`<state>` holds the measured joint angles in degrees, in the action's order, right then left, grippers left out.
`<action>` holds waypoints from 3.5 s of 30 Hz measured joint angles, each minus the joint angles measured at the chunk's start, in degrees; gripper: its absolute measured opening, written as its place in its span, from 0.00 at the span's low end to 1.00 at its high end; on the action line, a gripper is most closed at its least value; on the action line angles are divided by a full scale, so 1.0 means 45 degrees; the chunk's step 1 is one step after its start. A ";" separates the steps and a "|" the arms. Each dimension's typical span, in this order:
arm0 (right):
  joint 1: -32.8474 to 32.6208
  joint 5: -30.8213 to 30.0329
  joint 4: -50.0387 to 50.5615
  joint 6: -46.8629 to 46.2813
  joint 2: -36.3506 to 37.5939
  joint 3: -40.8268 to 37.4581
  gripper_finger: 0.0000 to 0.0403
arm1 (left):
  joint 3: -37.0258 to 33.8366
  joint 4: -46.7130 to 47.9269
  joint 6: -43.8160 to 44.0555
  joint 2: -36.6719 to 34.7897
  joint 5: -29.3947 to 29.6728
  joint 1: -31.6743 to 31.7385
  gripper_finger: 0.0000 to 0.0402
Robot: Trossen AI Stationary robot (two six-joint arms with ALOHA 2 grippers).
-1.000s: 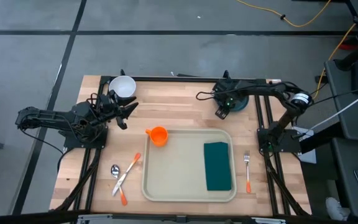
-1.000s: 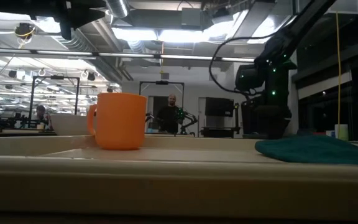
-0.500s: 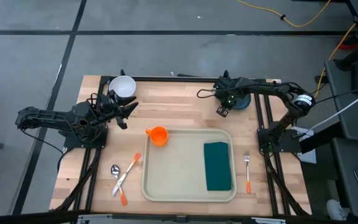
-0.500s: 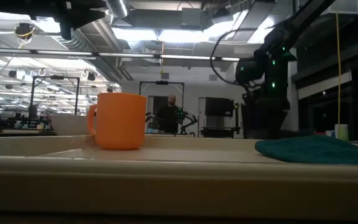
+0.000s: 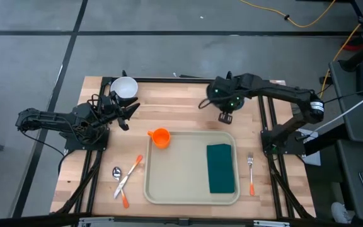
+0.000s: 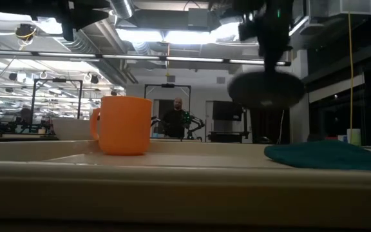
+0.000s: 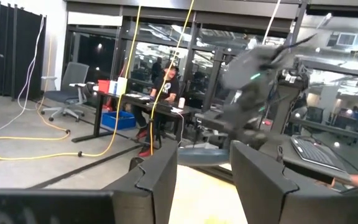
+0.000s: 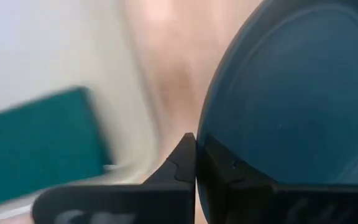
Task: Set up tray
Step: Put the black plate on the serving tray to the left of the green napkin, then put the white bowl on the black plate
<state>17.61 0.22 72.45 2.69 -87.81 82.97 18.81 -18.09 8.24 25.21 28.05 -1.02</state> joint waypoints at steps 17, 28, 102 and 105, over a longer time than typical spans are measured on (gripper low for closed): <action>-0.7381 0.2083 -0.2856 -0.5302 -0.2685 0.2735 0.02 | 0.0000 0.0076 0.0002 0.0000 0.0078 0.0000 0.36; -0.8987 0.2973 -0.3921 -0.4098 -0.5968 0.4481 0.02 | 0.0000 0.0080 0.0652 0.0000 -0.0486 -0.0002 0.36; -0.9215 0.3320 -0.9751 -0.4867 -0.9360 0.5006 0.21 | 0.0000 0.0560 0.1232 0.0005 -0.0593 -0.0005 0.36; -0.9236 0.3344 -1.0047 -0.4882 -0.9322 0.5011 0.17 | 0.0000 0.0556 0.1232 0.0004 -0.0697 -0.0005 0.36</action>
<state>-23.95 15.26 27.24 -19.28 -129.76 105.51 18.81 -15.59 13.78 25.23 24.92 -1.04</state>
